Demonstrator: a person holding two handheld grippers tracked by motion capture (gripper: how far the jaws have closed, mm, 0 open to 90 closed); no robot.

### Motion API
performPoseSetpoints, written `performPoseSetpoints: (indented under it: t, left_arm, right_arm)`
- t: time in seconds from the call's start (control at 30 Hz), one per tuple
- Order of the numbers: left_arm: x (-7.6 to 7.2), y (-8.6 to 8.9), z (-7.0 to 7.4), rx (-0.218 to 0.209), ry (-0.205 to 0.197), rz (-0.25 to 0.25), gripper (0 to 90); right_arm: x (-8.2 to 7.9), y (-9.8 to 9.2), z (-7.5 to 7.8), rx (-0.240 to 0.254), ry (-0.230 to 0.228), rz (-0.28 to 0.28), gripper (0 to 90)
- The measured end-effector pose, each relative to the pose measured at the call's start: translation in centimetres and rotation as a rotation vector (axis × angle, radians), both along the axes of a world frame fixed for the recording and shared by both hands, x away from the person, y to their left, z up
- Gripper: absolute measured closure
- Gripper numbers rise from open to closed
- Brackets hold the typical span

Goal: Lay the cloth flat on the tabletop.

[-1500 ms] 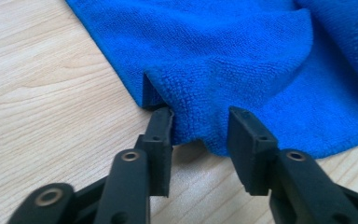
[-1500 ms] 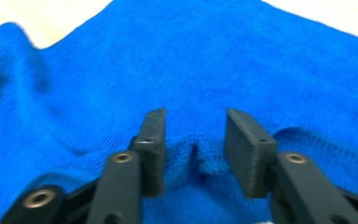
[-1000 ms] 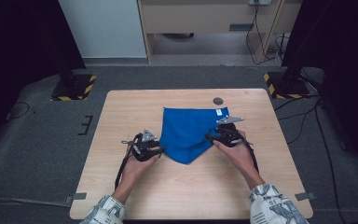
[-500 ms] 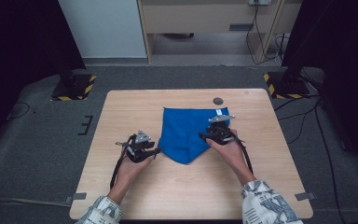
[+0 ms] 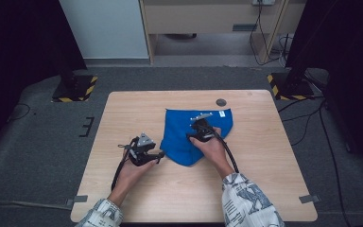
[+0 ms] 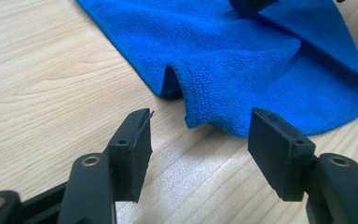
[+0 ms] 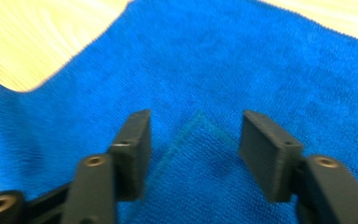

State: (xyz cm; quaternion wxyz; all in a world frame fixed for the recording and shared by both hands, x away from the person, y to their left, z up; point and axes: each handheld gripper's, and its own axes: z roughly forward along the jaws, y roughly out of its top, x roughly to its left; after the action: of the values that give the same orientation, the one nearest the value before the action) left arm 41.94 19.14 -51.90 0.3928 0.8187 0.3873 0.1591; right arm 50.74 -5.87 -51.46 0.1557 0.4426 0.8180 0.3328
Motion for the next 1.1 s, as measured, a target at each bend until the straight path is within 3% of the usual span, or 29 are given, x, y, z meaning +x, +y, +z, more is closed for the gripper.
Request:
performPoseSetpoints:
  t: [0.17, 0.23, 0.4, 0.6, 0.7, 0.97, 1.1]
  left_arm:
    - [0.1, 0.0, 0.0, -0.011, -0.007, 0.002, 39.4]
    - [0.1, 0.0, 0.1, -0.010, -0.013, 0.003, 39.9]
    - [0.2, 0.2, 0.2, -0.020, -0.012, -0.003, 41.1]
    - [0.4, 0.3, 0.0, -0.011, -0.006, -0.019, 43.7]
    - [0.6, 0.2, -0.4, 0.000, 0.006, -0.033, 45.5]
    - [0.9, -0.7, -1.1, 0.026, 0.030, -0.052, 51.1]
    - [1.0, -1.2, -1.1, 0.029, 0.042, -0.063, 60.1]
  right_arm:
    - [0.0, 0.0, -0.4, -0.010, 0.013, 0.022, 81.6]
    - [-0.1, -0.2, -0.3, 0.002, 0.011, 0.025, 90.0]
    - [-0.8, -0.9, 0.5, 0.026, -0.005, 0.032, 90.0]
    - [-3.3, -3.6, 1.5, 0.073, -0.045, 0.029, 90.0]
    - [-5.3, -5.9, 1.9, 0.111, -0.080, 0.006, 90.0]
    - [-8.5, -9.7, 2.0, 0.123, -0.115, -0.050, 89.2]
    - [-10.1, -11.1, 1.6, 0.116, -0.093, -0.057, 88.0]
